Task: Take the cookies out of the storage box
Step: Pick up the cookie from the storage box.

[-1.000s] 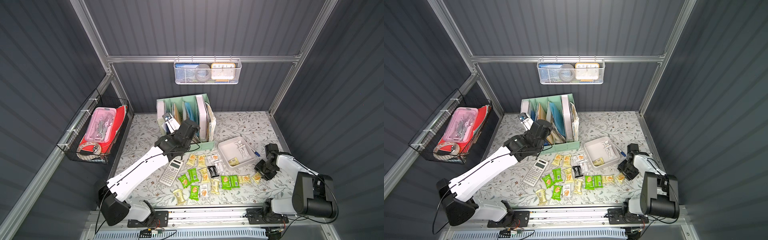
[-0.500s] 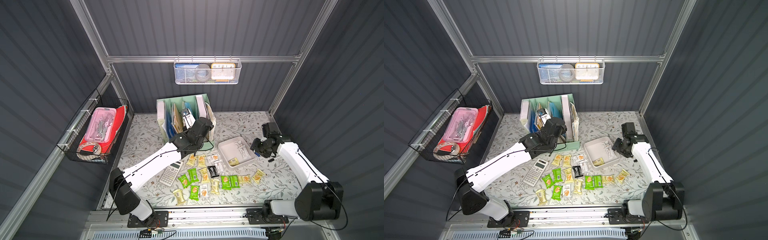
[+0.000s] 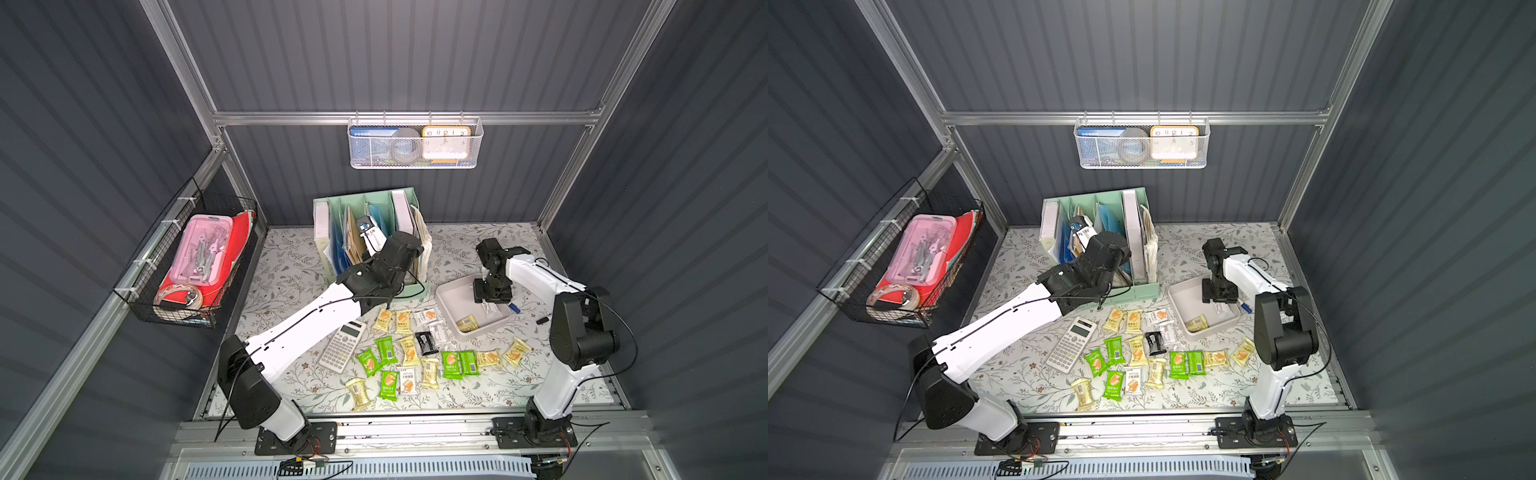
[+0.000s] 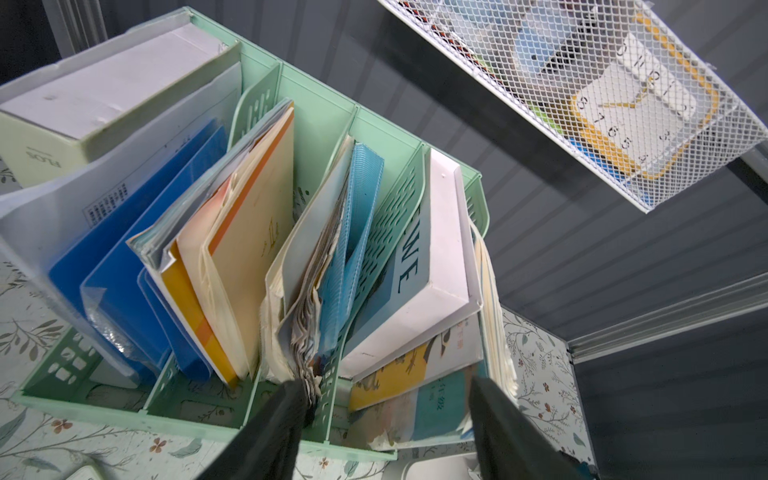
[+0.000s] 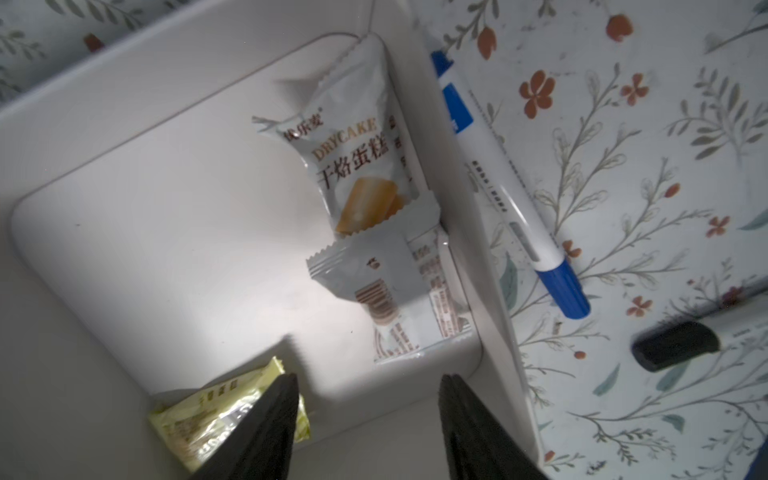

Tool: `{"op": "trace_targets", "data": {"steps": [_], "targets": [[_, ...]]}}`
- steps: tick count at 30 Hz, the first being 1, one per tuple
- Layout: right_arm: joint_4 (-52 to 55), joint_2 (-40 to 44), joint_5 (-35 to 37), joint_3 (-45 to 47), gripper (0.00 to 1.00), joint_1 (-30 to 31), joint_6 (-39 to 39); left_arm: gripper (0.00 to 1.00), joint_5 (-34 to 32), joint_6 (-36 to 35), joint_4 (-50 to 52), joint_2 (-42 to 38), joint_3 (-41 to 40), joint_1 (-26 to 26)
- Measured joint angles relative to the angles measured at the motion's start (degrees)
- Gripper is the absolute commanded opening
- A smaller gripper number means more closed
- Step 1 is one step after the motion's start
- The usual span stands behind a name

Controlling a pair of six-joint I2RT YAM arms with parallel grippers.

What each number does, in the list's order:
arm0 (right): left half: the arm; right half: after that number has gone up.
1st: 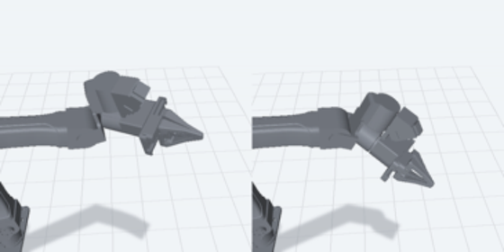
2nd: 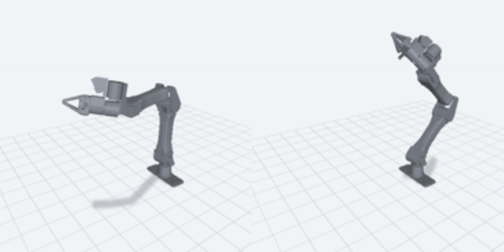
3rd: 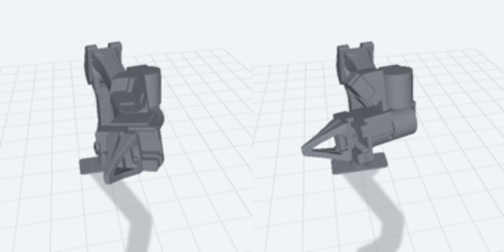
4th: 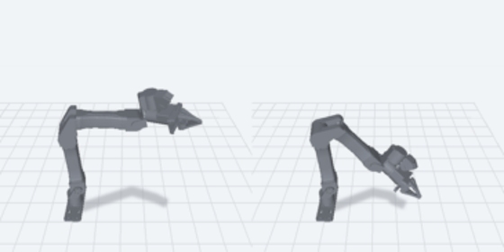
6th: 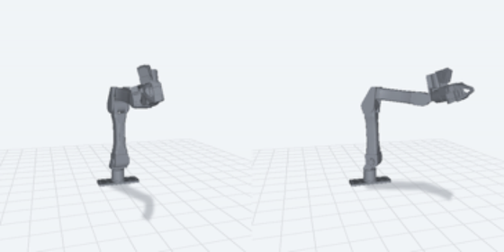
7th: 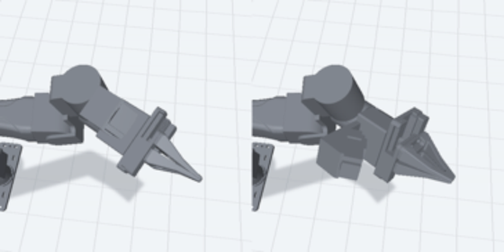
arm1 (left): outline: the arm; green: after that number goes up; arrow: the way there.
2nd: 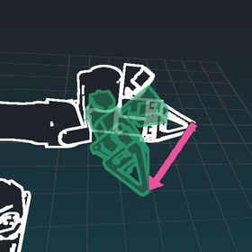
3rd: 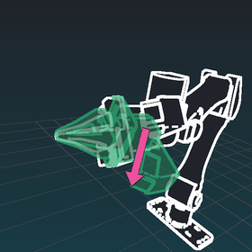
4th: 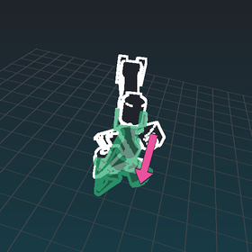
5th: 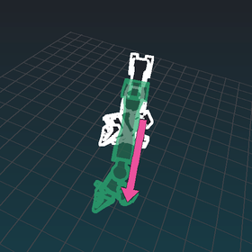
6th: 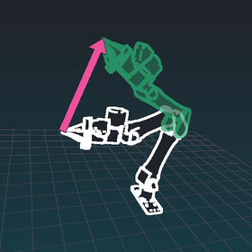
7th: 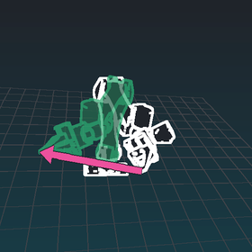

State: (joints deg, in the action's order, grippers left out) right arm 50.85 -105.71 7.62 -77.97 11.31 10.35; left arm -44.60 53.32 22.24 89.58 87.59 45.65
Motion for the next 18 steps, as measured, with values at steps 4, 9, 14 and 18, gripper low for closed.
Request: {"op": "trace_targets", "data": {"steps": [4, 9, 14, 18], "targets": [[-0.2, -2.2, 1.8, -0.2, 0.6, 0.0, -1.6, 0.67, 0.2, 1.0, 0.3, 0.0, 0.0, -1.3], [-1.2, -3.9, 2.8, -0.2, 0.6, 0.1, -2.3, 0.66, 0.9, 1.7, 0.9, 0.0, 0.0, -2.5], [-2.8, -4.8, 2.5, -0.2, 0.6, 0.9, -2.4, 0.66, 1.6, 2.3, 1.8, 0.0, 0.0, -3.3], [-3.8, -5.0, -0.2, -0.1, 0.59, 2.7, -2.1, 0.66, 2.5, 3.1, 2.5, 0.0, 0.0, -3.8]]}}
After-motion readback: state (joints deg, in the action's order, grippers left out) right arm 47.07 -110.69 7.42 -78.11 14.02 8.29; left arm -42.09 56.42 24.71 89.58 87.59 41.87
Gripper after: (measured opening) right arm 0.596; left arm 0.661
